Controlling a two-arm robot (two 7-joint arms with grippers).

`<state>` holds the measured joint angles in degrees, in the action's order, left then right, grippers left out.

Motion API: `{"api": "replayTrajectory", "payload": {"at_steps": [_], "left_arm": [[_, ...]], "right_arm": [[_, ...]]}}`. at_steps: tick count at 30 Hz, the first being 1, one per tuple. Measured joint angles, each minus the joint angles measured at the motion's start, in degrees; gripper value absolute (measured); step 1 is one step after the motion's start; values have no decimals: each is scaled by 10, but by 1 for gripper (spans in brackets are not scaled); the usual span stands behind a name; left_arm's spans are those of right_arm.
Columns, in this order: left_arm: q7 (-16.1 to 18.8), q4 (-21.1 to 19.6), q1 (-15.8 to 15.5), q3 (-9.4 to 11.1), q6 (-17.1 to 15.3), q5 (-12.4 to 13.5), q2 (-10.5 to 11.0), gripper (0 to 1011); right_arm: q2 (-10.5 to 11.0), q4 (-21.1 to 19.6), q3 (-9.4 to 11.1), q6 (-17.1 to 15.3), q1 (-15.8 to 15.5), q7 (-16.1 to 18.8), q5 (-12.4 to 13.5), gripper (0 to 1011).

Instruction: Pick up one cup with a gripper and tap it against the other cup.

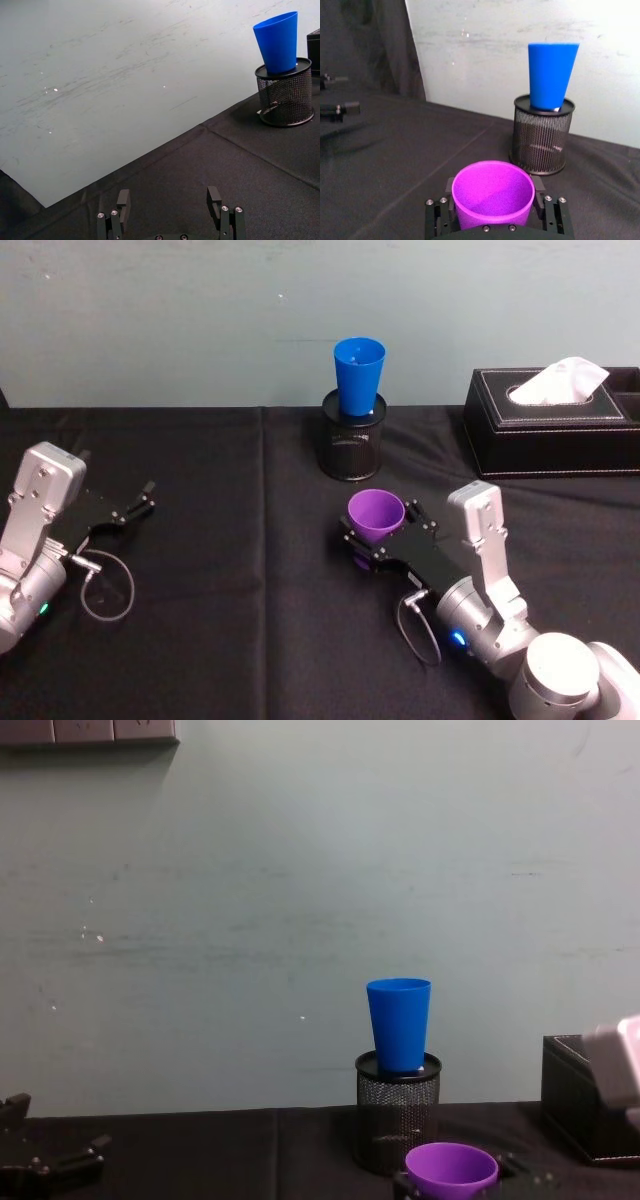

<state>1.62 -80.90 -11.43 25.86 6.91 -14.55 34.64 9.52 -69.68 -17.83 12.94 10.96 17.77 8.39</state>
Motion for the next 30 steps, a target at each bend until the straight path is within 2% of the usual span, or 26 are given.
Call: {"api": "replayTrajectory", "payload": {"at_steps": [5, 11, 16, 20, 24, 28, 30], "left_arm": [[0, 0, 0, 0, 0, 0, 0, 1000], [0, 0, 0, 0, 0, 0, 0, 1000], [0, 0, 0, 0, 0, 0, 0, 1000], [0, 0, 0, 0, 0, 0, 0, 1000], [0, 0, 0, 0, 0, 0, 0, 1000], [0, 0, 0, 0, 0, 0, 0, 1000], [0, 0, 0, 0, 0, 0, 0, 1000]], "right_arm": [[5, -51, 10, -19, -18, -4, 7, 997], [21, -141, 28, -67, -50, -26, 8, 1003], [32, -181, 50, -81, -69, -53, 0, 1003], [37, -185, 77, -82, -73, -79, -14, 1003], [39, -162, 95, -80, -65, -94, -31, 1003], [35, -135, 97, -77, -55, -93, -42, 1003], [32, -123, 95, -74, -50, -97, -56, 1003]]}}
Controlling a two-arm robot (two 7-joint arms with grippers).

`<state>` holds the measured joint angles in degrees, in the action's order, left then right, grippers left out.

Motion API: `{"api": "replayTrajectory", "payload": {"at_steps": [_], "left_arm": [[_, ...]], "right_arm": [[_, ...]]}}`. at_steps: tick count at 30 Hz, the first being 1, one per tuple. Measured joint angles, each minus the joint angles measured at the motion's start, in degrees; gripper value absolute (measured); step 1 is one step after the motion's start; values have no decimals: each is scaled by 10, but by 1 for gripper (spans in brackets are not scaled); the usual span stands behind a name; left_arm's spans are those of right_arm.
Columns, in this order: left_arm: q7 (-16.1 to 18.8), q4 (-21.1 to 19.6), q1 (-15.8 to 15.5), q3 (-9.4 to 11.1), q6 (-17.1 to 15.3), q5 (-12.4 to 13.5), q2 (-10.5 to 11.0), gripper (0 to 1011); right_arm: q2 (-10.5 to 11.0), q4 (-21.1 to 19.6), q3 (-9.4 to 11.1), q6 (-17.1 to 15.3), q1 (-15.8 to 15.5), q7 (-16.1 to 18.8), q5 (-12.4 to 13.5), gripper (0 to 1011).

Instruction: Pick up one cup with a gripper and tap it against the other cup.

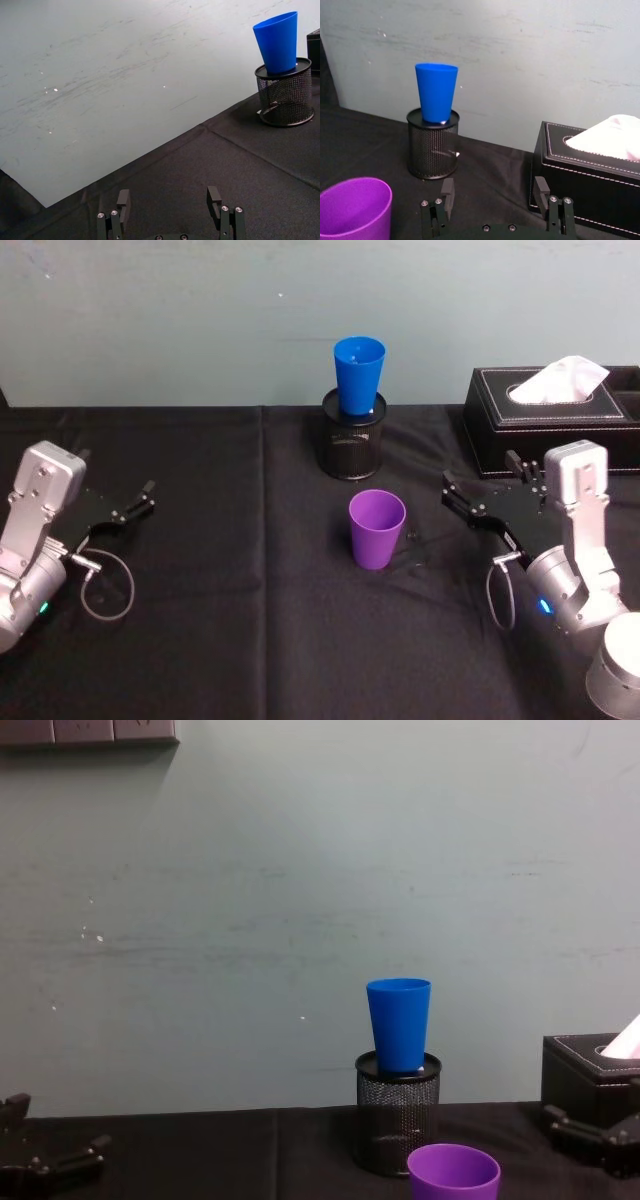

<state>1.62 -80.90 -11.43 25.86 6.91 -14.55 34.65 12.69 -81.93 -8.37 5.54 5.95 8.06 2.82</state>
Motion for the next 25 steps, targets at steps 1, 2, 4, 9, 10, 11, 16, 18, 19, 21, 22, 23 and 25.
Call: {"api": "replayTrajectory", "payload": {"at_steps": [1, 2, 4, 9, 10, 11, 16, 18, 19, 21, 22, 23, 25], "left_arm": [[0, 0, 0, 0, 0, 0, 0, 1000], [0, 0, 0, 0, 0, 0, 0, 1000], [0, 0, 0, 0, 0, 0, 0, 1000], [0, 0, 0, 0, 0, 0, 0, 1000], [0, 0, 0, 0, 0, 0, 0, 1000], [0, 0, 0, 0, 0, 0, 0, 1000], [0, 0, 0, 0, 0, 0, 0, 1000], [0, 0, 0, 0, 0, 0, 0, 1000], [0, 0, 0, 0, 0, 0, 0, 1000], [0, 0, 0, 0, 0, 0, 0, 1000], [0, 0, 0, 0, 0, 0, 0, 1000], [0, 0, 0, 0, 0, 0, 0, 1000], [0, 0, 0, 0, 0, 0, 0, 1000]], "right_arm": [[-1, 4, -1, 1, 2, -2, -4, 1003], [-1, 4, -1, 1, 1, -2, -4, 1003], [-1, 3, -1, 1, 1, -2, -2, 1003], [0, 0, 0, 1, 0, -1, 0, 1002], [0, 0, 0, 1, 0, -1, 1, 1003], [0, -1, 0, 1, 0, -1, 1, 1003], [0, -2, 0, 1, 0, 0, 3, 1003], [0, -2, 0, 1, -1, 1, 4, 1003], [0, -2, 0, 1, -1, 1, 4, 1003], [0, -3, 0, 1, -1, 1, 4, 1003], [0, -3, 0, 1, -1, 1, 4, 1003], [0, -3, 0, 1, -1, 1, 5, 1003], [1, -3, 0, 1, -1, 2, 5, 1003]]}}
